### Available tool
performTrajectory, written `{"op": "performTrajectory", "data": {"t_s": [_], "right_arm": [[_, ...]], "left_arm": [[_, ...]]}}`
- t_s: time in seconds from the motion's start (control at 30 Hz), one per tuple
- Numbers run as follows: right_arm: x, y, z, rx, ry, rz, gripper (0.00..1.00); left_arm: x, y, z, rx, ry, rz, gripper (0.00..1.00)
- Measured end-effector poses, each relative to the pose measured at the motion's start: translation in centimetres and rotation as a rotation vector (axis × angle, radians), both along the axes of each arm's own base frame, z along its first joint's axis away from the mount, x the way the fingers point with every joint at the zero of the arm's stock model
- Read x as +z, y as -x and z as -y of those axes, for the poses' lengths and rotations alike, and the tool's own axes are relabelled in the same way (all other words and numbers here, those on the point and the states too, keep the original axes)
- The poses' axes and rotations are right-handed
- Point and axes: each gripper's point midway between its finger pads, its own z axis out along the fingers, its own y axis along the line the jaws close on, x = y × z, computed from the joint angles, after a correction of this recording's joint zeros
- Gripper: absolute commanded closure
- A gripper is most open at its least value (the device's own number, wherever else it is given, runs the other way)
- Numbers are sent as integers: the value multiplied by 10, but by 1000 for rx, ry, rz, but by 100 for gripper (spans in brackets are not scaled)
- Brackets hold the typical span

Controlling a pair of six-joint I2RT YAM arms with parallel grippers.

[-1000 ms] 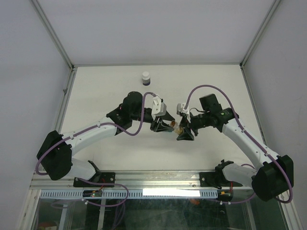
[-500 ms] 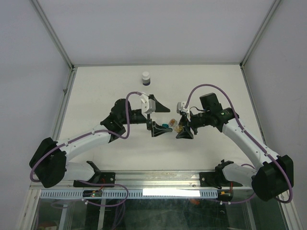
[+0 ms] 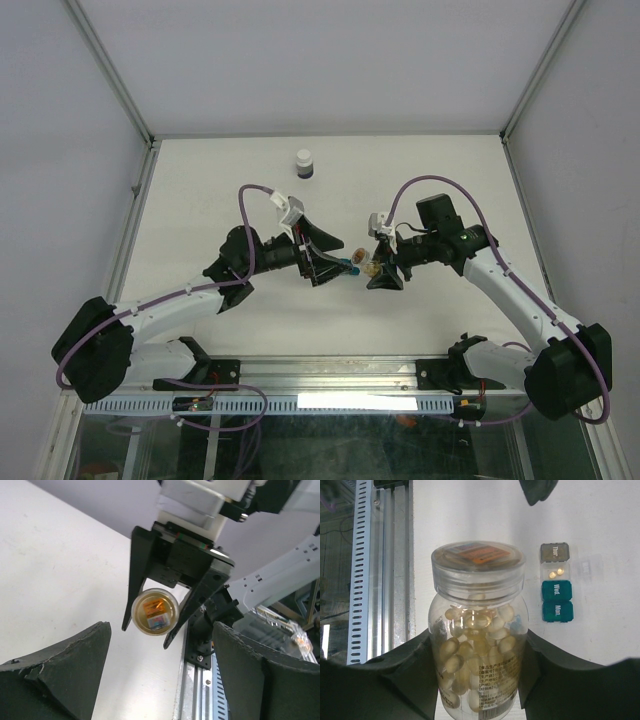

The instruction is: Sort the pills into containers

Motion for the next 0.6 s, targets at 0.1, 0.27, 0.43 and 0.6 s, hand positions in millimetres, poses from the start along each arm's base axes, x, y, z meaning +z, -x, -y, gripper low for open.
{"op": "performTrajectory", "data": {"t_s": [0.1, 0.27, 0.43, 0.6], "right_arm": [[0, 0, 0, 0, 0, 0, 100], [0, 0, 0, -1, 0, 1, 100], [0, 0, 0, -1, -1, 1, 100], [0, 0, 0, -1, -1, 2, 100]], "left_arm": [[-8, -2, 3, 63, -44, -72, 22], [-8, 1, 13, 121, -104, -118, 26], [2, 0, 19, 149, -120, -121, 29], [1, -3, 22, 154, -143, -133, 35]]}}
